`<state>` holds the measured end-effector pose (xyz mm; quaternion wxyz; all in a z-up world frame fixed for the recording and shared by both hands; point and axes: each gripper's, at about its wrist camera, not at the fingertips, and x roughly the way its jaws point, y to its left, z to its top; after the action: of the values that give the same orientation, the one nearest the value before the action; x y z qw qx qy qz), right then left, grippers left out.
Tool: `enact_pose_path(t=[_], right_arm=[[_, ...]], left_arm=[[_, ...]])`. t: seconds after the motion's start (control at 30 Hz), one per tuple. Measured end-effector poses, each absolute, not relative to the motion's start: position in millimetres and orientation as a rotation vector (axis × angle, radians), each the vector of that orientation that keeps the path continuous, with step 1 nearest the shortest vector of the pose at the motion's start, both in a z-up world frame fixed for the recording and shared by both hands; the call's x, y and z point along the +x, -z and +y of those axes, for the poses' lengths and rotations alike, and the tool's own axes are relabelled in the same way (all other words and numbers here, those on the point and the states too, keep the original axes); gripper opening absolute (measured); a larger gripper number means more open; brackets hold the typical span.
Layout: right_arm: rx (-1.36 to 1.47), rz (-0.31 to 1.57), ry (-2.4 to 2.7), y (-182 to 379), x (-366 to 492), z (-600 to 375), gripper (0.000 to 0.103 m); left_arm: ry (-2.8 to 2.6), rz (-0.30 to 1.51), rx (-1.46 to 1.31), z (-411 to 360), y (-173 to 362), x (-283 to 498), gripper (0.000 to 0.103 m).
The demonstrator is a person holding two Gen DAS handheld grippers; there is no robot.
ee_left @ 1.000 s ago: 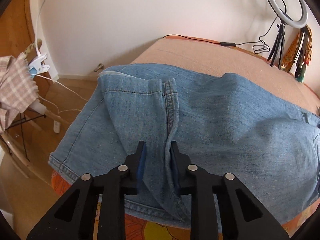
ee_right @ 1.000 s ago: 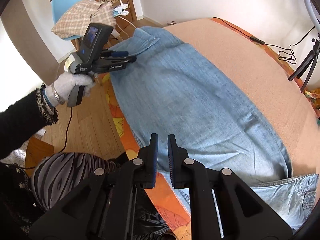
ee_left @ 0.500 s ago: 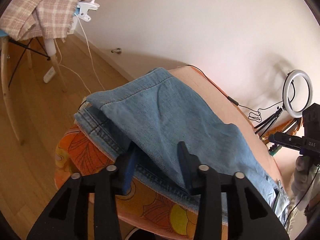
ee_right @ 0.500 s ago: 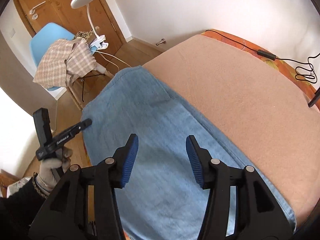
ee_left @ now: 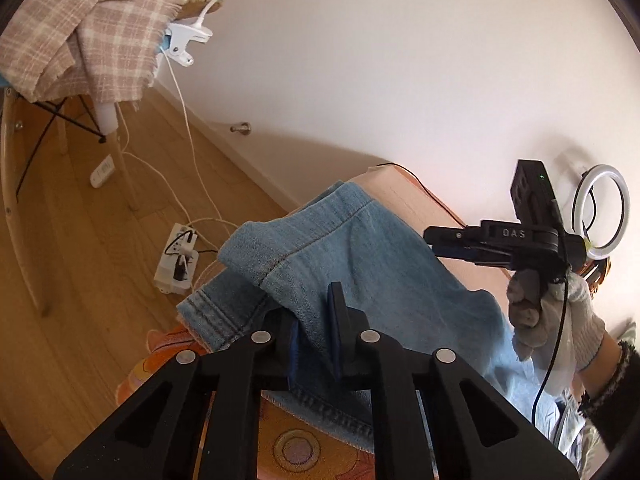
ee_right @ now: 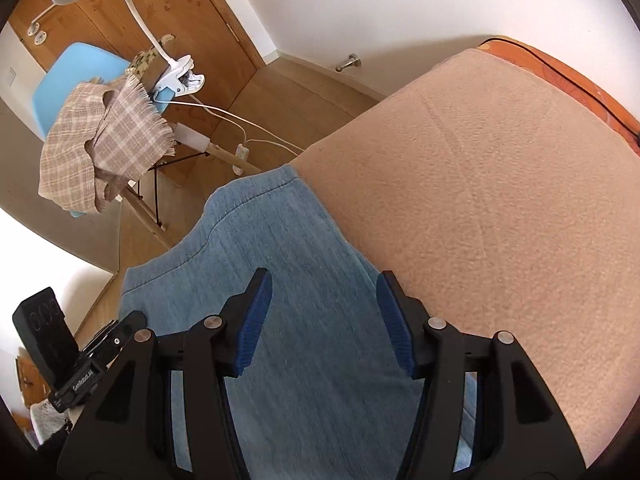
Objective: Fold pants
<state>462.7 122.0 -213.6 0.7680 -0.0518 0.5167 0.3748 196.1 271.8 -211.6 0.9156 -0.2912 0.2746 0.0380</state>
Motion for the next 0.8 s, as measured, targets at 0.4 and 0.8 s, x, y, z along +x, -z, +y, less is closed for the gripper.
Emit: enact_pose_path(t=[0.4, 0.8], right_arm=[[-0.099, 1.048, -0.920, 209.0, 457.8, 142.1, 0.010], [-0.195, 1.068, -0.824, 219.0, 457.4, 155.5, 0.012]], left_arm=[[-0.037, 0.515, -0.406, 246.6, 196.8, 180.3, 0.005], [-0.109, 0.603, -0.504, 272.2, 219.8, 175.1, 0.013]])
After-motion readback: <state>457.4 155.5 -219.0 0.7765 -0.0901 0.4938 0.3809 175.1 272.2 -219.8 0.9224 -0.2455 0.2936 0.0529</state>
